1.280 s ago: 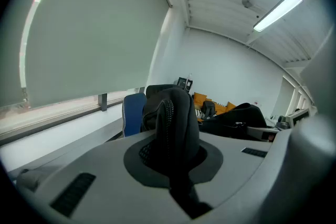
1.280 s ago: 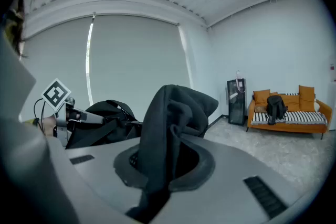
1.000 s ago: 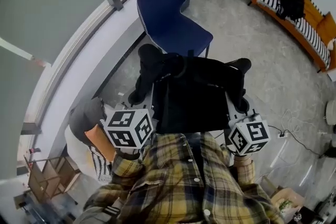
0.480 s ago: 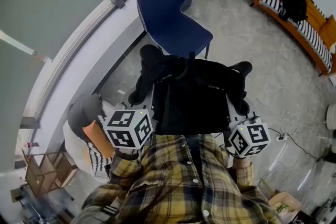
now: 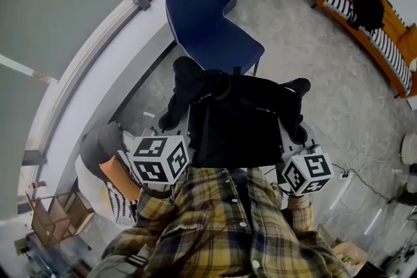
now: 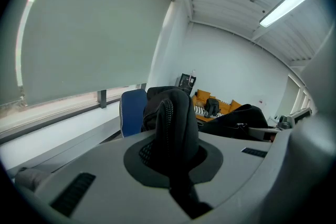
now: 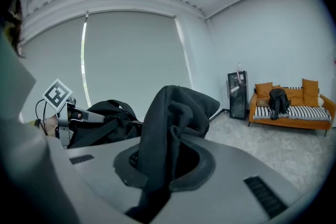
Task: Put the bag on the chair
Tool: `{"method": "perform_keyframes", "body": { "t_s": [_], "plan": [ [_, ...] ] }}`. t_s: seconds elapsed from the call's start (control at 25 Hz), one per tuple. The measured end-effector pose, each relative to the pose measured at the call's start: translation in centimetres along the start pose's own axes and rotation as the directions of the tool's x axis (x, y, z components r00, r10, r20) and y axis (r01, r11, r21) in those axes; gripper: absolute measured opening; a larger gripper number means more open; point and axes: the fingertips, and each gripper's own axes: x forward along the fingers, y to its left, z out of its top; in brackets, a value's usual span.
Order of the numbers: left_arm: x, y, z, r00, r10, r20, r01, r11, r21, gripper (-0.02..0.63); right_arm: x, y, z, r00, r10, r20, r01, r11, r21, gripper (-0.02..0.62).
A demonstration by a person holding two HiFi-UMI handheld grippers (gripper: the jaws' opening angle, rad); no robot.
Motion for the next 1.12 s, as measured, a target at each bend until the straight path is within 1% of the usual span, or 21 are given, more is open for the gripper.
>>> {"method": "perform_keyframes", "body": {
  "t_s": [0.36, 0.64, 0.84, 1.12],
  "plan": [
    [7.5, 3.7, 6.2, 1.000, -0.014, -0.010, 0.014, 1.000, 0.003, 0.034, 8.6, -2.3, 5.1, 1.000, -0.014, -0.011, 0.014, 1.000, -0.002, 0.044],
    [12.6, 8.0, 10.5, 0.999, -0.023, -0.032, 0.023, 1.000, 0.016, 0.034, 15.9, -2.6, 8.2, 0.999, -0.027, -0.020, 0.027, 1.000, 0.012, 0.044],
    [14.5, 9.3, 11.2, 0.998, -0.025, -0.062, 0.027, 0.999, 0.028, 0.034, 18.3, -3.1, 8.4, 0.999, -0.033, -0.043, 0.034, 0.999, 0.026, 0.044],
    [15.9, 9.5, 10.0, 0.995, -0.035, -0.088, 0.040, 0.998, 0.046, 0.034, 19.0, -3.9, 7.0, 0.997, -0.051, -0.057, 0.053, 0.998, 0.043, 0.044]
  ]
}}
